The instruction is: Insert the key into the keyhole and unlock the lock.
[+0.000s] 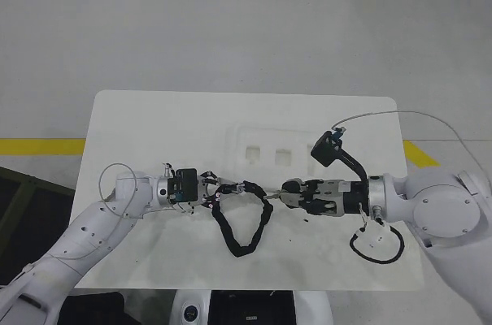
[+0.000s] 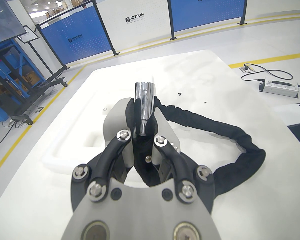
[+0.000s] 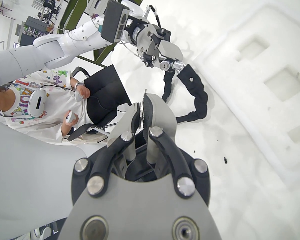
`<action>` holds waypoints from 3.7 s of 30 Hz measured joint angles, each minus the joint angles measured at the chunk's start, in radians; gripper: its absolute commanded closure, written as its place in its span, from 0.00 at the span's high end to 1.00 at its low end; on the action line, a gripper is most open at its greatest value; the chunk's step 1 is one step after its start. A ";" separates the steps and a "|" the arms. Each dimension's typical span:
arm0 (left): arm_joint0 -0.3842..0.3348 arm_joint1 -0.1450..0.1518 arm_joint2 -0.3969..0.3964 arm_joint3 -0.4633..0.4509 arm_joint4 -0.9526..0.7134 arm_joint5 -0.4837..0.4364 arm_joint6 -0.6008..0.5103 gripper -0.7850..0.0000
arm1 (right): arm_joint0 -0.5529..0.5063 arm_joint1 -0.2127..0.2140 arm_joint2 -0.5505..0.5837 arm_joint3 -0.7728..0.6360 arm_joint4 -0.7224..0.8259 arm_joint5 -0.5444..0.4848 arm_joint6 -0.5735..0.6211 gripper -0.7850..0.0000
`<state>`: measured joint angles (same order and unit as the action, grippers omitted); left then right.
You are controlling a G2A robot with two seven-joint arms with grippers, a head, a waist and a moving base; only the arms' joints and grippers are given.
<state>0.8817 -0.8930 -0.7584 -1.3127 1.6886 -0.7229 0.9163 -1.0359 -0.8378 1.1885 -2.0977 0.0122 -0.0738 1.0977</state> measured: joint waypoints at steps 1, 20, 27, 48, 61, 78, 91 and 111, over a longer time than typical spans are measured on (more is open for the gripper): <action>0.000 0.000 0.000 0.000 0.000 0.000 0.000 0.00 | 0.006 -0.003 -0.014 -0.001 -0.006 0.007 -0.008 0.00; 0.000 0.000 0.000 0.000 0.000 0.000 0.000 0.00 | 0.159 -0.068 -0.257 0.091 -0.059 0.101 -0.088 0.00; 0.000 0.000 0.000 0.000 0.000 0.000 0.000 0.00 | 0.177 -0.082 -0.286 0.124 -0.080 0.106 -0.103 0.00; 0.000 0.000 0.000 0.000 0.000 0.000 0.000 0.00 | 0.157 -0.093 -0.265 0.153 -0.113 0.115 -0.124 0.00; 0.000 0.000 0.000 0.000 0.000 0.000 0.000 0.00 | 0.161 -0.104 -0.268 0.171 -0.123 0.119 -0.129 0.00; 0.000 0.000 0.000 0.000 0.000 0.000 0.000 0.00 | 0.198 -0.119 -0.278 0.166 -0.167 0.151 -0.085 0.00; 0.000 0.000 0.000 0.000 0.000 0.000 0.000 0.00 | 0.208 -0.128 -0.284 0.163 -0.178 0.163 -0.066 0.00; 0.000 0.000 0.000 0.000 0.000 0.000 0.000 0.00 | 0.200 -0.142 -0.302 0.146 -0.201 0.187 -0.053 0.00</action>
<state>0.8818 -0.8929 -0.7584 -1.3128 1.6888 -0.7230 0.9165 -0.8363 -0.9794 0.8862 -1.9519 -0.1891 0.1128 1.0451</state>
